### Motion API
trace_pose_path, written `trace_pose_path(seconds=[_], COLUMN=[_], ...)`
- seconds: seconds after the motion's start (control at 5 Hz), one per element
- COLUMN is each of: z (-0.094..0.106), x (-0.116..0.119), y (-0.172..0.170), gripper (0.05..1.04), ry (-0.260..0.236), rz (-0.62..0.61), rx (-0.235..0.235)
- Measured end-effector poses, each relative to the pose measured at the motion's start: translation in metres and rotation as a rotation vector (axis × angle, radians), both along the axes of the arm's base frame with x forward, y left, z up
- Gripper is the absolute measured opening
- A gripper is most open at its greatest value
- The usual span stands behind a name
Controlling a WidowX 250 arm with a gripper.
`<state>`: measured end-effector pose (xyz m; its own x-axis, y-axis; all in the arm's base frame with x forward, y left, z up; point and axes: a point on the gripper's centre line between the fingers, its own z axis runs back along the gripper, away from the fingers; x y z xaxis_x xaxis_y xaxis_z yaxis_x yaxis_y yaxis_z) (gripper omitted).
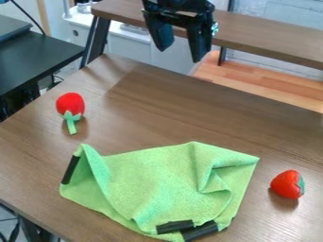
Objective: Unfold the cloth from bottom right to top left
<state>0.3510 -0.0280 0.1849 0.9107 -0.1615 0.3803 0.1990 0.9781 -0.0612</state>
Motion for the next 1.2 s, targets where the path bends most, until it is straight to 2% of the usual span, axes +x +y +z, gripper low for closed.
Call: trace_pose_path(seconds=[0.2,0.4,0.6,1.2], z=[-0.015,-0.047,-0.058,-0.113], x=[-0.001,-0.017,-0.032,-0.083], y=[0.000,-0.006,-0.013,-0.025], gripper=[1.001,1.001,1.001,1.001], ry=[0.040,0.080,0.078,0.100], rz=[-0.001,-0.060,-0.115,-0.301], rx=[0.004,0.058,0.097,0.251])
